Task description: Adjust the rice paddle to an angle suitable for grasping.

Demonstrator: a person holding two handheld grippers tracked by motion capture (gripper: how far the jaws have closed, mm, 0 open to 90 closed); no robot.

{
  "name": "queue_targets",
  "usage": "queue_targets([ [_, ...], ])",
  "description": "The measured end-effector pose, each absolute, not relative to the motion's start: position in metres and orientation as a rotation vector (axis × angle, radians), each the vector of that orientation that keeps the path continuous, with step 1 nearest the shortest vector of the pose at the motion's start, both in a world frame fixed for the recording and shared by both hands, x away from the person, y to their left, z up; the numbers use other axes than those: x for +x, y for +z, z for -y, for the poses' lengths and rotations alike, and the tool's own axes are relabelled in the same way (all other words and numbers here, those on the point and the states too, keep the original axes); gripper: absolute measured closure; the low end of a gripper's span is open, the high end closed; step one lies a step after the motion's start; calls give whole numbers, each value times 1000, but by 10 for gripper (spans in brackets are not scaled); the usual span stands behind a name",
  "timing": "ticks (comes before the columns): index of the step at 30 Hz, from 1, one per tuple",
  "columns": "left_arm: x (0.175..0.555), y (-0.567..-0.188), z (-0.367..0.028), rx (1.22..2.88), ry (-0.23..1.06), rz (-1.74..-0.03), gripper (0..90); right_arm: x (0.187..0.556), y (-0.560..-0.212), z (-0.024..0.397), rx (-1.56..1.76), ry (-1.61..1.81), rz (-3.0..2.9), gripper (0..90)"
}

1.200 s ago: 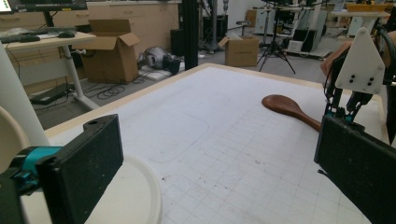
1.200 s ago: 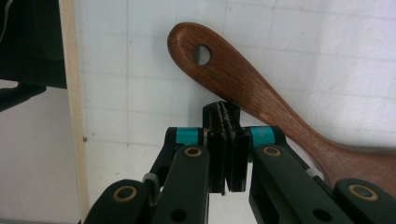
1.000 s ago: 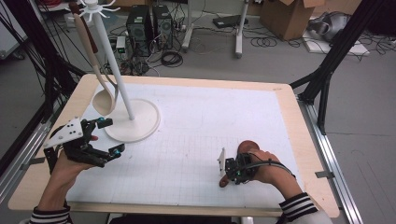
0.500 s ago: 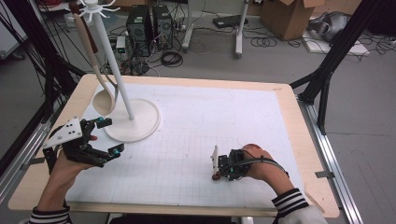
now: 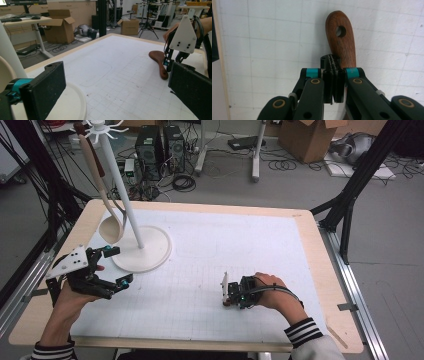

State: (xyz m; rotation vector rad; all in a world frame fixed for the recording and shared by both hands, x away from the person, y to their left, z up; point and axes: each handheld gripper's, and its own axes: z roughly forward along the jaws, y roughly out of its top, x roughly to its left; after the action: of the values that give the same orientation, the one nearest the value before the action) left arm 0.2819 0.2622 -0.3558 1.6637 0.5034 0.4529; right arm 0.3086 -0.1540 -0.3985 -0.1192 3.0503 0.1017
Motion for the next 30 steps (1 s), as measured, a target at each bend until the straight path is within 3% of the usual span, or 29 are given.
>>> queue_targets([
  [30, 283, -357, -261, 1667, 446, -510, 17, 332, -401, 149, -10, 129, -3024, 893],
])
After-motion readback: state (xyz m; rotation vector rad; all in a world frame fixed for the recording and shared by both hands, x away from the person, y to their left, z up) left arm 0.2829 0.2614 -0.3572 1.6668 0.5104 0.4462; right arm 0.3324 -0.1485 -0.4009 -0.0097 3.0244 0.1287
